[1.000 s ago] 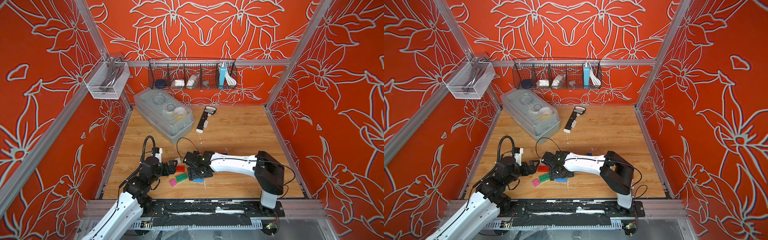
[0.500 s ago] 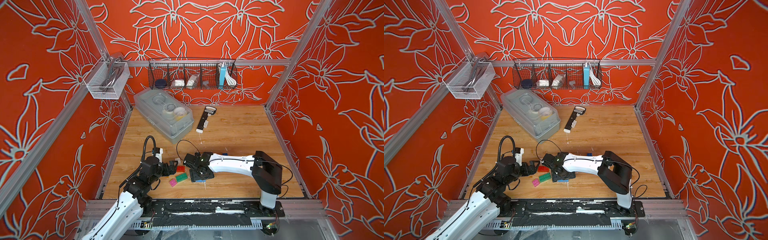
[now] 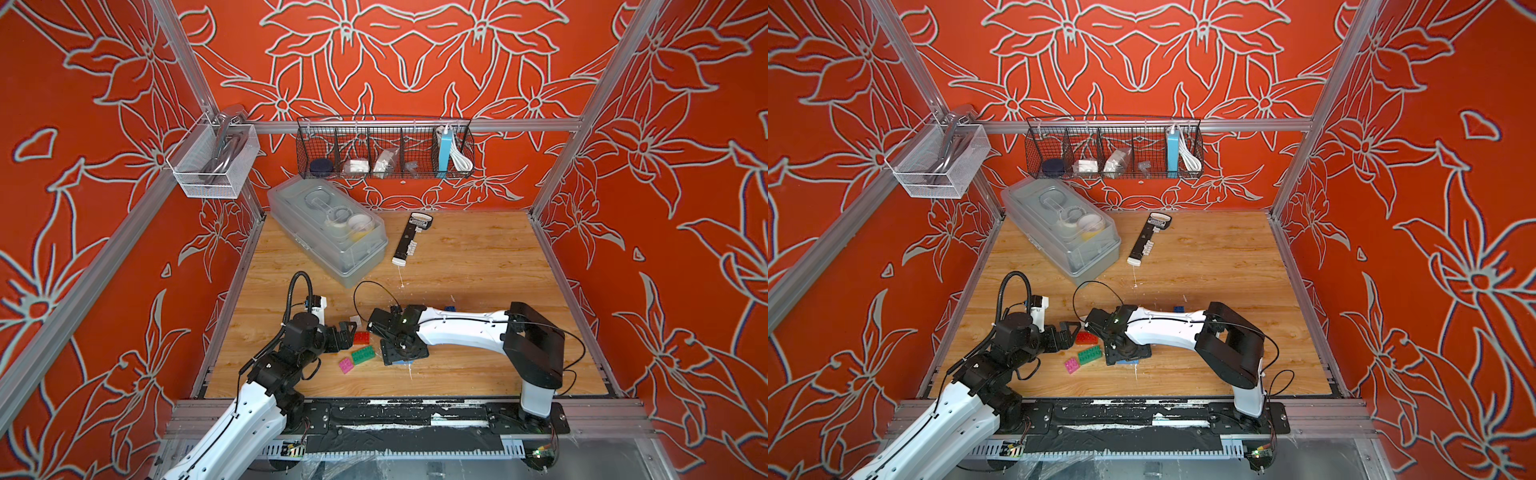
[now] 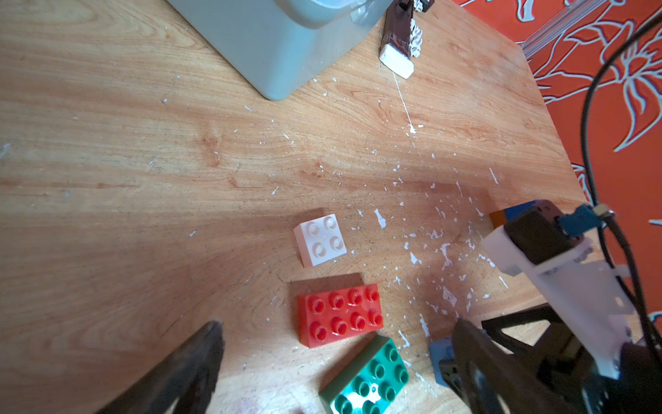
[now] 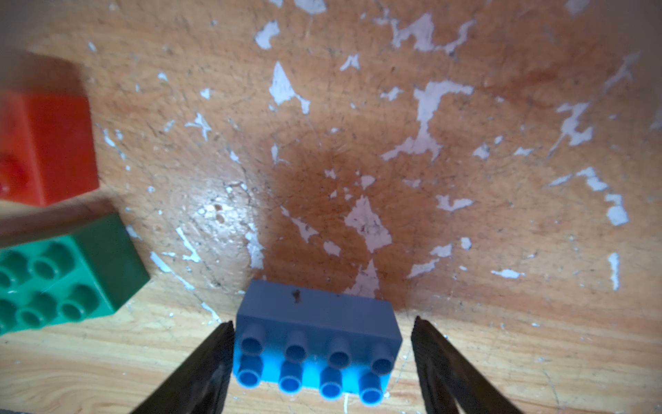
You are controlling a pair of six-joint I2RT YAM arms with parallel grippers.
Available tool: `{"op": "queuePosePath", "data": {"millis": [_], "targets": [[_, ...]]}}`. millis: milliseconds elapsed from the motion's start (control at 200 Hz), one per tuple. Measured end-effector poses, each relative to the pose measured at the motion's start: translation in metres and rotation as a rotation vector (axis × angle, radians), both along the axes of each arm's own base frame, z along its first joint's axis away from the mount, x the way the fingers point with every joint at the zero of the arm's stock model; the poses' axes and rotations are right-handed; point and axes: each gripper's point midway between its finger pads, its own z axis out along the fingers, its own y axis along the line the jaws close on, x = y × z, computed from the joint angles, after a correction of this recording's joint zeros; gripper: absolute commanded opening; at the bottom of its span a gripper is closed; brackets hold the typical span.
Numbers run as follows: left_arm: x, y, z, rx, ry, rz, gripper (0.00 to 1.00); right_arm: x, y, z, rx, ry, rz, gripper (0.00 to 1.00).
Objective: Assemble a spoon with lego
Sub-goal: Pick up the lego brick from the center of the board.
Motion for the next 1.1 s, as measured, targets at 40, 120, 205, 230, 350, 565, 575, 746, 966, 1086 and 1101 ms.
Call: {"op": "queuePosePath", "data": {"millis": [40,120,205,230,350,565,575,746,966,1086,1101], "targets": [[0.0,0.0,0.0,-0.001,0.0,-0.001,0.98,-0.001,-0.002,-0.002,-0.007,0.002,0.0,0.76],[0.0,0.0,0.0,-0.001,0.001,-0.002,0.98,-0.003,-0.008,-0.004,-0.021,0.007,-0.002,0.73],[0.0,0.0,0.0,-0.002,0.001,-0.002,0.98,-0.004,-0.011,-0.005,-0.027,0.01,0.0,0.65],[0.0,0.0,0.0,-0.002,0.0,-0.002,0.98,-0.005,-0.012,-0.005,-0.026,0.009,-0.002,0.63],[0.0,-0.001,0.0,-0.003,0.001,-0.005,0.98,-0.005,-0.014,0.0,-0.021,0.004,-0.001,0.53],[-0.003,-0.015,0.003,-0.033,-0.009,-0.085,0.98,0.002,-0.03,0.015,-0.052,-0.019,0.01,0.5],[-0.003,-0.016,0.003,-0.035,-0.009,-0.093,0.98,0.002,-0.031,0.016,-0.055,-0.021,0.01,0.5],[-0.01,-0.04,0.001,-0.062,-0.027,-0.221,0.98,0.039,-0.069,0.062,-0.042,-0.082,-0.048,0.5],[-0.031,-0.086,0.005,-0.065,-0.089,-0.48,0.98,0.087,-0.134,0.103,-0.041,-0.159,-0.158,0.49],[-0.041,-0.103,0.003,-0.041,-0.115,-0.58,0.98,0.098,-0.151,0.097,-0.071,-0.135,-0.154,0.49],[-0.041,-0.105,0.003,-0.037,-0.116,-0.589,0.99,0.099,-0.152,0.096,-0.075,-0.132,-0.152,0.49]]}}
